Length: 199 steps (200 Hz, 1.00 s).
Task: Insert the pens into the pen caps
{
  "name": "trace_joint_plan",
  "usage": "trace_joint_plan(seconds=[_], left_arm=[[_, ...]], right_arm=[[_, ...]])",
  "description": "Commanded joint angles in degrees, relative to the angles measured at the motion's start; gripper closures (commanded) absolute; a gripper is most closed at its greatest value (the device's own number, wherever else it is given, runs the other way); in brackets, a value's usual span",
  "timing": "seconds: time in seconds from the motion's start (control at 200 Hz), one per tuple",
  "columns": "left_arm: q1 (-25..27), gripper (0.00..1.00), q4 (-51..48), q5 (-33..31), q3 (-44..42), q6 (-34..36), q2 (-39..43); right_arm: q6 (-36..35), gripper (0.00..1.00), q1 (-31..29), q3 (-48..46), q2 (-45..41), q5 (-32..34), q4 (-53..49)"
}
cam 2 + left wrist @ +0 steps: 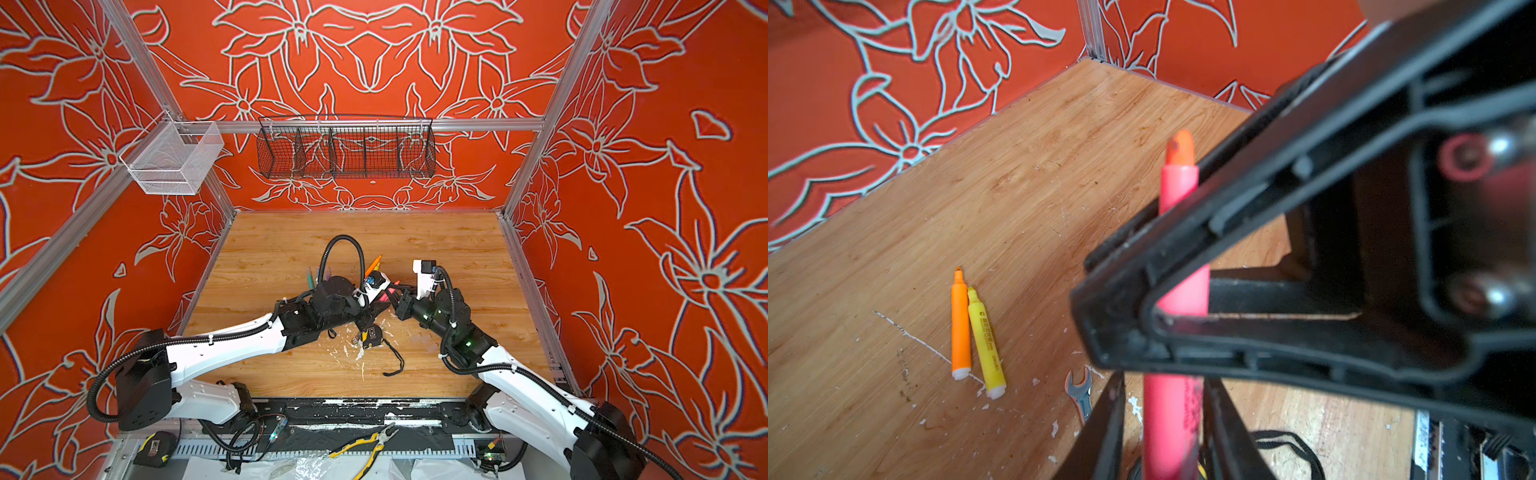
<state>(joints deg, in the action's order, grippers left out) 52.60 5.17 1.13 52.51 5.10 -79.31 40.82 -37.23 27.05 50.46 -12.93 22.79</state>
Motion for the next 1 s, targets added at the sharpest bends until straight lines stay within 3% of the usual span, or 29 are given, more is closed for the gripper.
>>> trace_joint_plan(seconds=[0.0,0.07,0.315,0.36,0.47,0.54,0.636,0.826,0.911,0.991], left_arm=[[0.31,0.71,1.31,-0.51,1.98,0.87,-0.88],[0.31,0.74,1.42,-0.43,1.94,0.79,-0.8],[0.31,0.98,1.86,-0.89,1.45,0.22,0.12],[0.31,1.0,1.91,-1.77,1.45,0.02,0.12],[0.18,1.0,1.87,-6.72,1.87,-1.5,-0.07],[-0.75,1.0,1.55,-9.43,2.15,-3.08,0.11],[-4.43,1.0,0.61,-10.26,1.85,-7.73,1.46],[-14.21,1.0,0.99,-9.12,-3.47,-18.19,8.45],[-15.82,1.0,2.23,-10.92,-6.16,-19.83,11.49],[-16.21,1.0,2.93,-11.57,-7.79,-19.87,13.92]], right_arm=[[0.99,0.96,-0.03,-0.86,-0.66,-0.53,2.0],[1.05,0.96,-0.03,-0.94,-0.56,-0.39,1.93],[1.02,0.94,-0.04,-0.86,-0.01,0.51,1.39],[0.82,0.84,-0.03,-0.72,-0.02,0.7,0.98],[0.36,0.4,-0.02,-0.53,-0.73,2.59,-1.01],[-0.2,0.27,-0.03,0.06,-1.89,4.65,-4.18],[-1.27,0.25,-0.08,2.74,-3.98,9.19,-12.52],[0.14,0.25,-0.03,12.01,-6.11,23.52,-45.54],[0.18,0.25,-0.03,14.64,-4.39,24.6,-55.55],[-0.62,0.27,-0.03,16.35,-1.32,21.0,-60.06]])
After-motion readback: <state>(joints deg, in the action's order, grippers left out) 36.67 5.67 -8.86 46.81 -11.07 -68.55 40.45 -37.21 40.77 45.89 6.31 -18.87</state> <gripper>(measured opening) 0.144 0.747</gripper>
